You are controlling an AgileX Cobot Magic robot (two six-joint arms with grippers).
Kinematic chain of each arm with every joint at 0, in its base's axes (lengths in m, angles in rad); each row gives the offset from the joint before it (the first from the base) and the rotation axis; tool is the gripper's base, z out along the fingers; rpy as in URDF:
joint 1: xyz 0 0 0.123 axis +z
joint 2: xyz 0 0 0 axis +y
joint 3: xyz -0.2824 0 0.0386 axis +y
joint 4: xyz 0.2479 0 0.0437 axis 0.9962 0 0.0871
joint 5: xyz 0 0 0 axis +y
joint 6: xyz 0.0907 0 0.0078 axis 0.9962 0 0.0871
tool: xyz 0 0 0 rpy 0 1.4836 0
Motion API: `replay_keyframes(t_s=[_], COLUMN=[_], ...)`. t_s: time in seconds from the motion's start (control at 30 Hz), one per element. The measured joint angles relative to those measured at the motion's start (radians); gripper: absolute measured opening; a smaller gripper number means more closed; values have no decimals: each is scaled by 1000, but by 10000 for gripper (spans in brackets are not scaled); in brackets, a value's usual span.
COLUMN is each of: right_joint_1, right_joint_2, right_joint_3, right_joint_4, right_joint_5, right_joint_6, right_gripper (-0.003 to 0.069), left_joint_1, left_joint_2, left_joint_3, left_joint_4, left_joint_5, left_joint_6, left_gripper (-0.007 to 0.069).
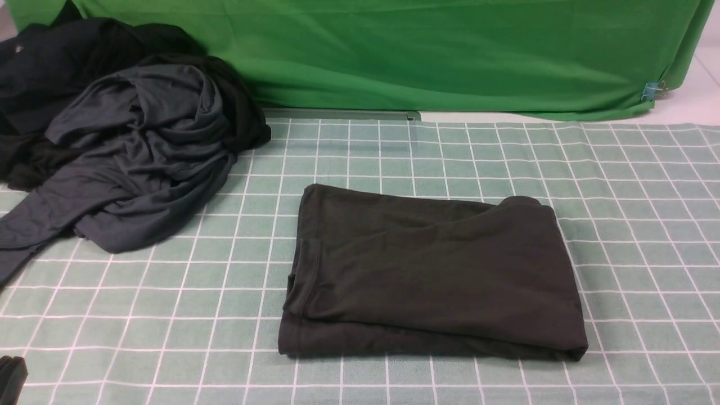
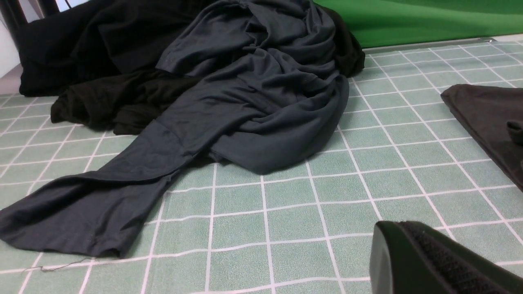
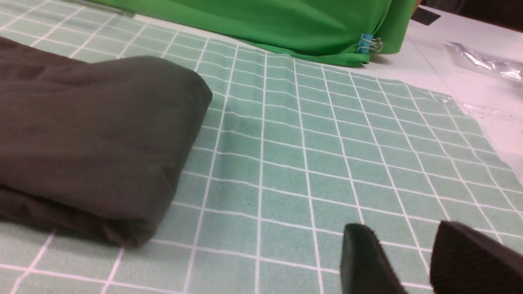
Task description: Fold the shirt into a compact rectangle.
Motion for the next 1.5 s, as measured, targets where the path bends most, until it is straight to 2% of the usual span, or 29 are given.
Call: replay_keyframes(t_s=[1.5], right_joint_1=[0], right_joint_2=[0], right_joint_3=[0], right_joint_4=[0], right_joint_5=[0], right_joint_6=[2], right_gripper=[242], left_joint_1=[0], left_joint_2=[0], left_joint_3=[0], left_joint_4=[4], left_joint_5=[0], left_joint_6=[0], left_gripper=[18])
